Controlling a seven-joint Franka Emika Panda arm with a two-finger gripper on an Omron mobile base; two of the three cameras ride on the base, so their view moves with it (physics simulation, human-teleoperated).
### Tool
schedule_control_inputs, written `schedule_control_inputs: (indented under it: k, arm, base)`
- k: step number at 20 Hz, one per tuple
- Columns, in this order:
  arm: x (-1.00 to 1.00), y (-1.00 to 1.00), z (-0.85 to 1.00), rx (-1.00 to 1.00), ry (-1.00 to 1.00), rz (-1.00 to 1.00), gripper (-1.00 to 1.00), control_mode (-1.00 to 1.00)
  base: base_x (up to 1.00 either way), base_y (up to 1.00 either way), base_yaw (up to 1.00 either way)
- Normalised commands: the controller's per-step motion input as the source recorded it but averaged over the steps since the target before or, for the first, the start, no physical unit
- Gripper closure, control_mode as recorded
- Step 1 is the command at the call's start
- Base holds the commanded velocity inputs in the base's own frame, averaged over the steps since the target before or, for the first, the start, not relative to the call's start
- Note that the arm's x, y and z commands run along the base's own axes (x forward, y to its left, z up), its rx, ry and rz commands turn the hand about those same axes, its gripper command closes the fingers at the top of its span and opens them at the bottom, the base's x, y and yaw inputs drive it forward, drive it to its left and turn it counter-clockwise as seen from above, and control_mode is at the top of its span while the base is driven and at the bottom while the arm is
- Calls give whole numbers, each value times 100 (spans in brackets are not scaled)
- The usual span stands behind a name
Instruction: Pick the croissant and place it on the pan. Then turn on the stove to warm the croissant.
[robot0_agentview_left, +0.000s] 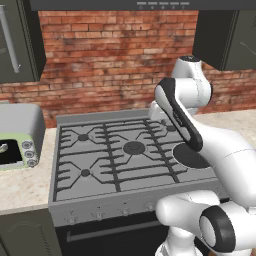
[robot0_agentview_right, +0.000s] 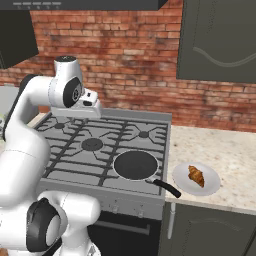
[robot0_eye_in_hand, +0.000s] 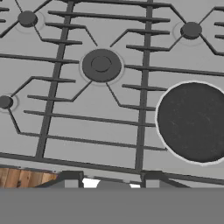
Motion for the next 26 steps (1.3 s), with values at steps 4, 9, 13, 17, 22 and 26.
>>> schedule_control_inputs:
  k: [4,9,13,17,22,26]
  arm:
    - [-8,0,-2,0,0,0,-100,-100]
    - [-24,-3,-12,0,0,0,-100,-100]
    - [-23,-14,-9,0,0,0,-100,-100]
    - [-19,-17,-3,0,0,0,-100,-100]
    - [-23,-27,-1,0,0,0,-100,-100]
    - [-25,-25,-3,0,0,0,-100,-100]
  base:
    - [0,0,0]
    - [0,0,0]
    - [0,0,0]
    - [0,0,0]
    - [0,0,0]
    - [0,0,0]
